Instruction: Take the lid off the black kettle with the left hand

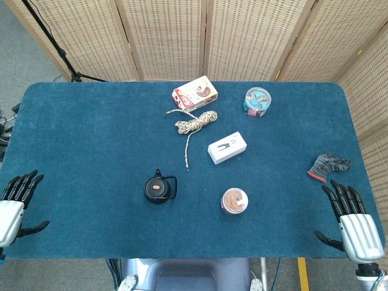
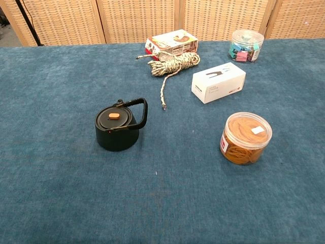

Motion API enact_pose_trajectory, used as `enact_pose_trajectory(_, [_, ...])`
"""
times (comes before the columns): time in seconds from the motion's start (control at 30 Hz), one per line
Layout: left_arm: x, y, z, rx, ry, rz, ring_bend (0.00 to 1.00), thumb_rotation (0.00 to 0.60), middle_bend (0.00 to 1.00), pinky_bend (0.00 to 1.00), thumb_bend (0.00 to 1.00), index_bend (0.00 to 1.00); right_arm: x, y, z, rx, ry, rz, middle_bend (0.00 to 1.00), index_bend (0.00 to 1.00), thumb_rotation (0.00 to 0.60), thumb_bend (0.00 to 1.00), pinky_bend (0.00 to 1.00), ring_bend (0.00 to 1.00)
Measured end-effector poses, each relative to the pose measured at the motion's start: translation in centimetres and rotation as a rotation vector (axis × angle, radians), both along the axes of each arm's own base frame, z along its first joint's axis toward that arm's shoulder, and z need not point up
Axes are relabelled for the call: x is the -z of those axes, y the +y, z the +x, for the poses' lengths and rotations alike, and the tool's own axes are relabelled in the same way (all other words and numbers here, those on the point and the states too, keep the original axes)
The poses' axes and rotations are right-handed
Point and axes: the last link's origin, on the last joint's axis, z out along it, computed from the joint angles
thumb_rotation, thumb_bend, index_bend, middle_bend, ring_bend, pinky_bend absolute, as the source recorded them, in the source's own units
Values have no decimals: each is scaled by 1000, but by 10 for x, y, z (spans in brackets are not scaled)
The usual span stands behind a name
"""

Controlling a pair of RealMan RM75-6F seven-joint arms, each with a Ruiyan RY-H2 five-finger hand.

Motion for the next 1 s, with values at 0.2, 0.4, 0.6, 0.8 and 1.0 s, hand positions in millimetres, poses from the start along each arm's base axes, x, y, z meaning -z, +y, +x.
enact_pose_trajectory(0.2, [1,-1,0,1,5,-8,0,600,0,0,66,0,0,0,0,4,3,1,0,0,600,0,0,0])
enact_pose_trajectory(0.4, [2,2,6,14,-12,-22,0,600,0,0,70,0,2,-1,0,9,3,5,0,0,600,0,0,0])
enact_pose_trajectory(0.6, [11,18,28,63,3,-48,0,600,0,0,116,144,-2,-2,-2,22,-10,-2,0,0,600,0,0,0])
enact_pose_trajectory(0.8, [36,53,64,106,46,-84,0,600,0,0,247,388,-6,-3,-5,29,-22,-4,0,0,600,0,0,0])
enact_pose_trajectory(1.0, [76,82,99,113,88,-126,0,600,0,0,277,438,-9,-6,-8,45,-33,-2,0,0,600,0,0,0])
